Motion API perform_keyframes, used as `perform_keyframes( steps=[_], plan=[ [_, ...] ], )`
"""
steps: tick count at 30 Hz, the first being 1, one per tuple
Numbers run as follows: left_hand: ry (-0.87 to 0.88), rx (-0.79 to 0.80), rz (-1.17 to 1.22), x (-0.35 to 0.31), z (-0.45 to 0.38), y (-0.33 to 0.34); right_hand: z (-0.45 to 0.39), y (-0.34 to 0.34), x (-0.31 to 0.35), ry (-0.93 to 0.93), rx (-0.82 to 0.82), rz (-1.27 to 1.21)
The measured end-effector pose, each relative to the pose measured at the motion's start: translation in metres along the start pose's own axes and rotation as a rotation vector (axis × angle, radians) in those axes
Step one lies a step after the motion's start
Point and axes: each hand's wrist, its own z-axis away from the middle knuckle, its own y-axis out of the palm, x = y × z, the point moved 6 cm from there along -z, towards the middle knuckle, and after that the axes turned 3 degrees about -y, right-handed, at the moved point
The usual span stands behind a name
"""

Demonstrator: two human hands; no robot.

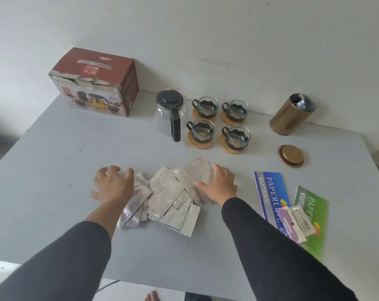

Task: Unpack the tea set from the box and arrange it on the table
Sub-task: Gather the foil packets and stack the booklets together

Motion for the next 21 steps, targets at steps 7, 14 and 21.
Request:
perform_keyframes(
  steps=[7,14,21],
  plan=[
    [-0.026,0.114,0.012,0.045,0.037,-0.003,0.042,0.031,0.035,0.036,0.028,0.003],
    [-0.011,0.316,0.165,0.018,0.069,0.021,0.064,0.05,0.063,-0.022,0.072,0.009],
    [-0.012,0.413,0.072,-0.001,0.08,0.034,0.065,0.049,0.065,0.021,0.124,-0.161]
  ],
)
